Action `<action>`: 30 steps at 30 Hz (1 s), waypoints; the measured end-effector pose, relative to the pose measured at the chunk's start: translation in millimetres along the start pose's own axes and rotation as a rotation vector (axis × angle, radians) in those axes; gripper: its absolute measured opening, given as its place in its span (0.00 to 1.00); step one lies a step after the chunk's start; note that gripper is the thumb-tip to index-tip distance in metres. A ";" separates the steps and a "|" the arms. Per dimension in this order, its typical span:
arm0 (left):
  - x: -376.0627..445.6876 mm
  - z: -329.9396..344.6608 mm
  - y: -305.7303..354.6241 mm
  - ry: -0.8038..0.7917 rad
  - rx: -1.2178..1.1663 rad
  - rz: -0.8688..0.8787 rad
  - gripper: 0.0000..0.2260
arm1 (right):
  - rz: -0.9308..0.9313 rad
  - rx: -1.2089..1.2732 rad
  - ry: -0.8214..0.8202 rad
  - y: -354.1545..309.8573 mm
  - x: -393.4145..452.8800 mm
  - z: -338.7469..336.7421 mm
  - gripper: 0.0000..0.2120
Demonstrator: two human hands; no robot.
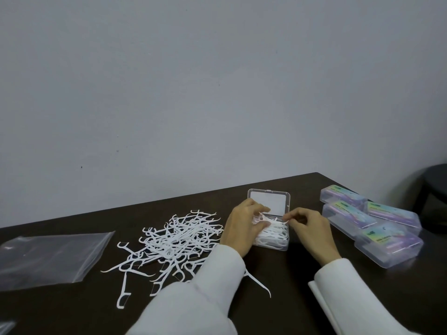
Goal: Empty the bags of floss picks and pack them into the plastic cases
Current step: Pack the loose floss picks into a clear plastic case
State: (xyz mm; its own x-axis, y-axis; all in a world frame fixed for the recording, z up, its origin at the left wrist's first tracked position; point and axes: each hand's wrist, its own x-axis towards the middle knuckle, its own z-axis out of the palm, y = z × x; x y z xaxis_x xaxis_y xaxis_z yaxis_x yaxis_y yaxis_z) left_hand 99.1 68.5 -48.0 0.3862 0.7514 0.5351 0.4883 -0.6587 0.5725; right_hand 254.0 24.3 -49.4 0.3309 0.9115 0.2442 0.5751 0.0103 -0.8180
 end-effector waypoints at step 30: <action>1.2 -15.5 -27.7 0.078 -0.200 -0.231 0.09 | -0.009 -0.110 -0.023 -0.4 -1.8 0.6 0.08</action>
State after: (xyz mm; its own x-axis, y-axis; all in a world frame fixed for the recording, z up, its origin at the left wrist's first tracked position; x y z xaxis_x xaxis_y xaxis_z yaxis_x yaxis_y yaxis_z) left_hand 73.9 87.1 -53.6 0.2186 0.8817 0.4181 0.3893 -0.4717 0.7912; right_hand 252.7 22.9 -49.9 0.3092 0.9206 0.2385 0.6573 -0.0257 -0.7532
